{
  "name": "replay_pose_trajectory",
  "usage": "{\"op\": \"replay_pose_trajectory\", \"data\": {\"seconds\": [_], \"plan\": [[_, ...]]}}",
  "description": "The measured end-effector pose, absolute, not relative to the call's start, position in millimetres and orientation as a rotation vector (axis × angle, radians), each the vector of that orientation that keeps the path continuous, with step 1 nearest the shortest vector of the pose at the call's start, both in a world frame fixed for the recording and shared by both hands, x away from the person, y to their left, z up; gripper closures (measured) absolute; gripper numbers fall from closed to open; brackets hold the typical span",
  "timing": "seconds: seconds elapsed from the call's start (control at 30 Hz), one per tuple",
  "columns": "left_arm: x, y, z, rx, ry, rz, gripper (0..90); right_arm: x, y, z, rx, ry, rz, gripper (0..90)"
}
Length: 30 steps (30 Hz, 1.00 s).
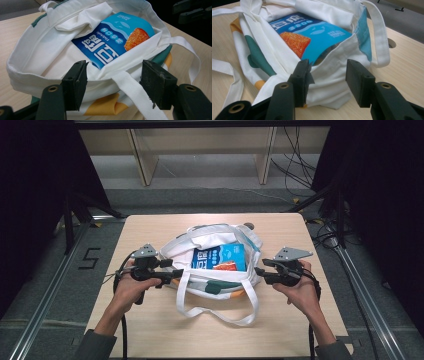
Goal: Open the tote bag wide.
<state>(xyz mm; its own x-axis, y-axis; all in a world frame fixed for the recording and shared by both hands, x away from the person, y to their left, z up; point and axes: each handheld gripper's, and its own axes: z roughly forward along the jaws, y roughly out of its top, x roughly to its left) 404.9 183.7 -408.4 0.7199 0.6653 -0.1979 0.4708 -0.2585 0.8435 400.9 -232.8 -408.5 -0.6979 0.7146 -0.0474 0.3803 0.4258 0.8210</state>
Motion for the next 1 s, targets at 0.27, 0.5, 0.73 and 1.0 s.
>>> {"op": "replay_pose_trajectory", "data": {"seconds": [0.27, 0.5, 0.73, 1.0], "plan": [[395, 184, -408, 1.905, 0.86, 0.244, 33.0, 396, -237, -411, 0.994, 2.293, 1.17, 47.9], [386, 184, -409, 1.903, 0.841, 0.25, 30.5, 389, -242, -413, 1.028, 2.28, 1.183, 42.4], [377, 184, -411, 1.908, 0.84, 0.249, 27.1, 385, -248, -417, 1.0, 2.265, 1.182, 39.9], [363, 185, -410, 1.874, 0.826, 0.261, 23.5, 376, -250, -420, 1.039, 2.278, 1.18, 38.3]]}}
